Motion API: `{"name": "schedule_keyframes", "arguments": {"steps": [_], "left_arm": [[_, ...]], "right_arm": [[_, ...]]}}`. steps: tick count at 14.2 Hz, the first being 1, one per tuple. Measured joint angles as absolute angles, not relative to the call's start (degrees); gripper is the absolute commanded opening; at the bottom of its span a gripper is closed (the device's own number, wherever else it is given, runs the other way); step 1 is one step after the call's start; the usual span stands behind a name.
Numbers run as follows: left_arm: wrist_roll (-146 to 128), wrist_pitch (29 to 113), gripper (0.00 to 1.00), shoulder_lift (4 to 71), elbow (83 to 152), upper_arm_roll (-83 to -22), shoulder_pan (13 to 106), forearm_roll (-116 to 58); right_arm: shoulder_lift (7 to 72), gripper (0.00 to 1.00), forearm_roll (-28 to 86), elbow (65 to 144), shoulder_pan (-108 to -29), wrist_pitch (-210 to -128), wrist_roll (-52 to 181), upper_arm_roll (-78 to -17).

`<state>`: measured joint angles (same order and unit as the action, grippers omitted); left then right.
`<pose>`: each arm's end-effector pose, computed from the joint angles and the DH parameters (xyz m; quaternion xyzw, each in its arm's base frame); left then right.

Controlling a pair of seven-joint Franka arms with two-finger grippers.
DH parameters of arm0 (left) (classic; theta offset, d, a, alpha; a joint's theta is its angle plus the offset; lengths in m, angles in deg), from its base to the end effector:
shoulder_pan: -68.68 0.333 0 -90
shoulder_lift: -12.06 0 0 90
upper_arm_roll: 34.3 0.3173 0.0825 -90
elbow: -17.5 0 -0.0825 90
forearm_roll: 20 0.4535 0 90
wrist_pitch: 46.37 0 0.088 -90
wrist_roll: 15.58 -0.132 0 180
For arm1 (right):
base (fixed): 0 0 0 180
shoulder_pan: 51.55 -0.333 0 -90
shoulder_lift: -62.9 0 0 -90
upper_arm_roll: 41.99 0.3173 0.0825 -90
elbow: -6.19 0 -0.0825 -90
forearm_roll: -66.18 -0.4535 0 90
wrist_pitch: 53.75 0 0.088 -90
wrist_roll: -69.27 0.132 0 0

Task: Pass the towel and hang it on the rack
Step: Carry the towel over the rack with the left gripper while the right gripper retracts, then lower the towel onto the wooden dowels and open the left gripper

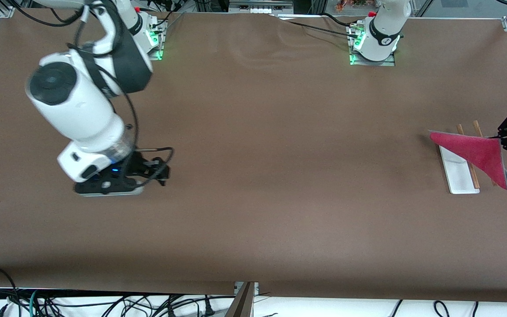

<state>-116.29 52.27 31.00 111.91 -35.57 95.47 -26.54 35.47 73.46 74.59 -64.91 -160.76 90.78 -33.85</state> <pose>0.6208 0.2826 0.3532 0.7940 -0.5914 -0.0056 0.1404 0.7481 0.2556 0.5031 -0.9946 -0.0013 -0.1037 0.0080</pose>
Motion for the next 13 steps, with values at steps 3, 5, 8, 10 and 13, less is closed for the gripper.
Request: {"name": "schedule_keyframes", "arguments": {"steps": [3,5,8,10,13], "left_arm": [[-118.0,52.5,0.00,31.2,111.0,-35.6,96.8,-24.7],[-120.2,53.7,0.00,31.2,110.9,-35.6,98.3,-24.5],[-122.9,55.8,0.00,31.6,110.9,-35.5,101.2,-24.3],[-123.4,56.1,0.02,32.6,110.9,-35.5,102.9,-24.3],[-123.8,57.2,0.11,35.1,110.9,-35.5,104.1,-24.3]], "right_arm": [[40.0,1.00,73.4,74.9,-60.0,-153.7,90.0,-33.9],[42.8,1.00,73.4,75.1,-58.3,-149.8,89.2,-34.1],[46.0,1.00,73.4,75.5,-58.2,-146.7,89.2,-34.8],[47.3,1.00,73.4,75.8,-58.2,-145.5,89.2,-36.4],[47.8,1.00,73.4,76.2,-58.1,-144.5,82.2,-40.0]]}}
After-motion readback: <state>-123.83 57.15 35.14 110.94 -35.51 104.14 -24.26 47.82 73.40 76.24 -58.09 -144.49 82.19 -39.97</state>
